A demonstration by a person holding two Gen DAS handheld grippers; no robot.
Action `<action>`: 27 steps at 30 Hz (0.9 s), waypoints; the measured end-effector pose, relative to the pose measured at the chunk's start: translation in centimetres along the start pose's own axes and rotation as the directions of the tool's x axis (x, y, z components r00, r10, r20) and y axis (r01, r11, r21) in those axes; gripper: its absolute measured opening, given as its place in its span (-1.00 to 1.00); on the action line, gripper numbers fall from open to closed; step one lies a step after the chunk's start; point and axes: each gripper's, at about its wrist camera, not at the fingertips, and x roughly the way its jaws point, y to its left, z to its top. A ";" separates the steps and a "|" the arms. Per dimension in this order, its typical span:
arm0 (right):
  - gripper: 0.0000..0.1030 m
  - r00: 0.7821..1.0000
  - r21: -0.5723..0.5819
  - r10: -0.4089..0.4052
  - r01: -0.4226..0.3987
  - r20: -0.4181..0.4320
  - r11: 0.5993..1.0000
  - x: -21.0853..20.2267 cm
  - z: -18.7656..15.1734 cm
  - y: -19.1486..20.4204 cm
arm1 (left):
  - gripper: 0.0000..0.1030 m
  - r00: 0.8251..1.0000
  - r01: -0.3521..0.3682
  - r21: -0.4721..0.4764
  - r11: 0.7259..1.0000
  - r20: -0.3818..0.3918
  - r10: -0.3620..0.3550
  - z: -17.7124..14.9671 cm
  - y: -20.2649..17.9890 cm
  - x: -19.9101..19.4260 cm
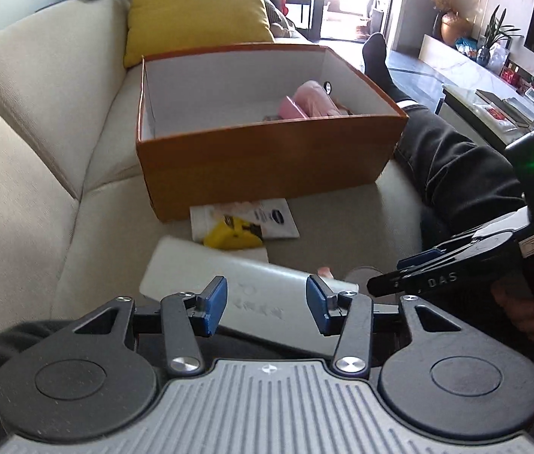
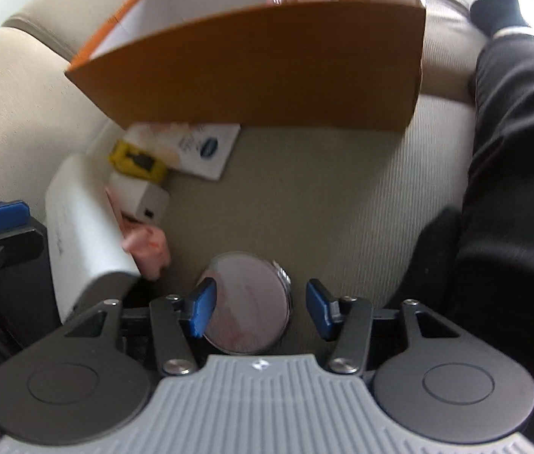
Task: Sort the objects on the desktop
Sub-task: 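Grasp the round compact mirror with the right tool while the left approaches the white box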
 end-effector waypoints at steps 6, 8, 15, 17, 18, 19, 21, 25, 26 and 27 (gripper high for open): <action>0.11 0.999 0.015 0.000 0.001 -0.053 1.000 1.9 -0.6 -0.2 | 0.04 1.000 -0.012 -0.007 1.000 -0.014 0.012 -0.8 -0.5 0.6; 0.22 0.998 0.002 0.000 0.000 -0.055 1.000 2.2 -0.6 0.1 | 0.04 1.000 -0.002 -0.019 1.000 -0.019 0.002 -1.0 -0.4 0.8; -0.02 0.999 -0.016 0.000 -0.001 -0.032 1.000 2.3 -1.1 0.7 | 0.06 0.999 -0.001 -0.014 1.000 -0.034 0.000 -1.4 -0.7 1.3; -0.19 1.000 -0.007 0.005 -0.005 -0.015 1.000 1.8 -1.2 0.6 | 0.08 0.999 -0.002 -0.009 1.000 -0.038 0.002 -1.4 -0.7 1.2; -0.31 1.000 -0.005 0.015 -0.015 -0.007 1.000 1.6 -1.1 0.5 | 0.09 0.999 -0.004 -0.007 1.000 -0.039 0.003 -1.5 -0.7 1.1; -0.37 1.000 -0.005 0.027 -0.027 -0.001 1.000 1.3 -1.1 0.6 | 0.09 0.999 -0.007 -0.008 1.000 -0.040 0.006 -1.5 -0.6 1.0; -0.56 0.999 -0.028 0.043 -0.042 0.017 0.999 0.4 -1.0 1.1 | 0.10 0.999 -0.009 -0.010 1.000 -0.043 0.009 -1.5 -0.4 1.0; -0.71 0.994 -0.086 0.105 -0.102 0.032 0.991 -1.0 -0.7 2.7 | 0.10 0.999 -0.011 -0.001 1.000 -0.045 0.011 -1.3 -0.3 1.0; -0.71 0.992 -0.104 0.118 -0.115 0.031 0.988 -1.1 -0.7 3.2 | 0.10 0.999 -0.011 0.004 1.000 -0.043 0.011 -1.2 -0.3 1.0; -0.71 0.992 -0.126 0.119 -0.114 0.035 0.985 -1.1 -0.7 3.6 | 0.10 0.999 -0.010 0.010 1.000 -0.041 0.010 -1.0 -0.2 1.0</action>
